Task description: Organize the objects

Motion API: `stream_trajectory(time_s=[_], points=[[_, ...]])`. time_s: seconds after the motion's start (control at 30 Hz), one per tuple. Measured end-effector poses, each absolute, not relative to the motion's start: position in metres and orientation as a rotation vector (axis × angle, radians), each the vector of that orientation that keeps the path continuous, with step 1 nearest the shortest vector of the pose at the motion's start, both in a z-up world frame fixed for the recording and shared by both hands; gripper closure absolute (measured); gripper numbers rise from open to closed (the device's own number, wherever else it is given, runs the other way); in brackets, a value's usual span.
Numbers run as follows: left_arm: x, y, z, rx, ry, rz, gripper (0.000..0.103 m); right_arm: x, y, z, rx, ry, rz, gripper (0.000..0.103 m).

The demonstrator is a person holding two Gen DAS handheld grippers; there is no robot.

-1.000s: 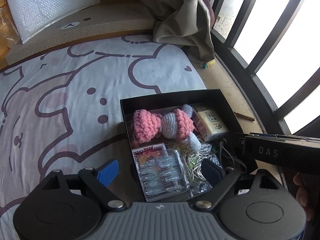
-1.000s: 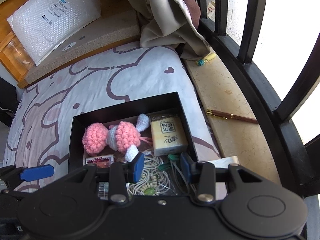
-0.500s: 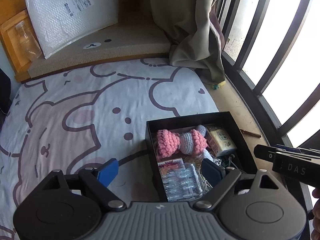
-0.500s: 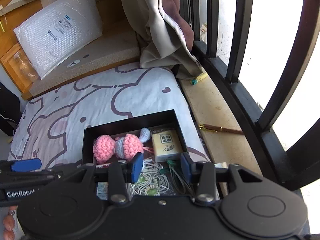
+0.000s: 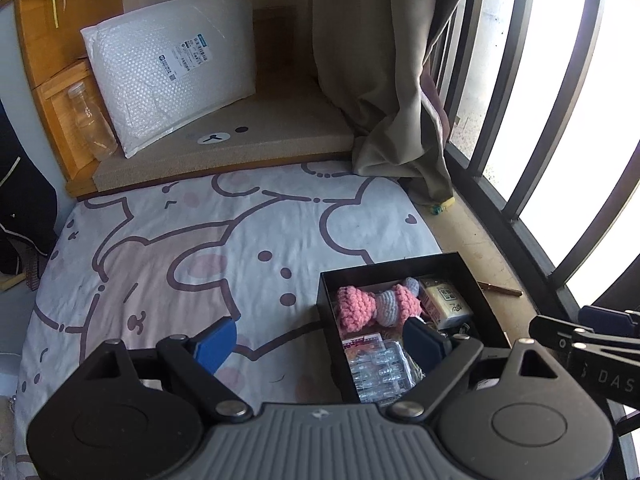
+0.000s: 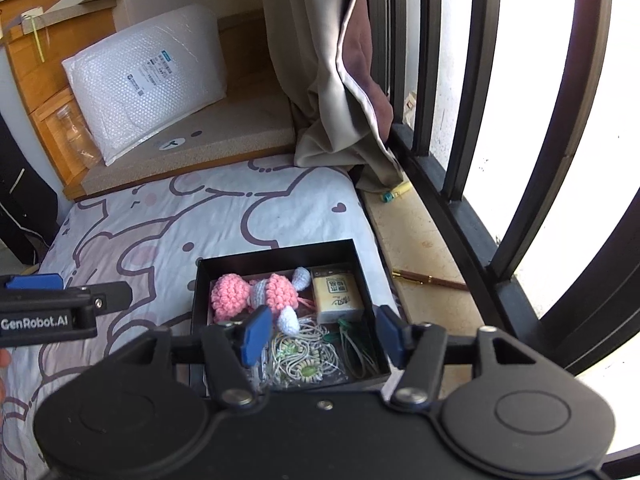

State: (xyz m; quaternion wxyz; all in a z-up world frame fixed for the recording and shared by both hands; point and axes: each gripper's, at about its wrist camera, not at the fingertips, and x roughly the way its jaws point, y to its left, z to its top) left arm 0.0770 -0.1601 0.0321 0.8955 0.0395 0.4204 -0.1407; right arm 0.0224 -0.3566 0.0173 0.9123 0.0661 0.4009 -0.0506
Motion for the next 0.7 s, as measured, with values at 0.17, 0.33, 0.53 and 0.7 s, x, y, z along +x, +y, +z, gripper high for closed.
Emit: stream_trajectory(time_s=[0.17,0.33,0.53,0.7], points=[[0.066,-0.153,0.032,0.079,0.875,-0.293,0.007,0.006,-0.352,0.026,0.106,0.804,-0.117,0.030],[0.054,-0.147,0.031,0.079,0.877,-0.291,0.003,-0.008,-0.350,0.029,0.084,0.798,-0.144,0.023],[0.041,-0.143,0.033,0.103,0.864,-0.274,0.001,-0.018,-0.349,0.029,0.063,0.800,-0.169,0.014],[0.035,-0.139,0.033,0.114,0.862,-0.263,0.000,-0.025,-0.352,0.031,0.079,0.796,-0.194,0.005]])
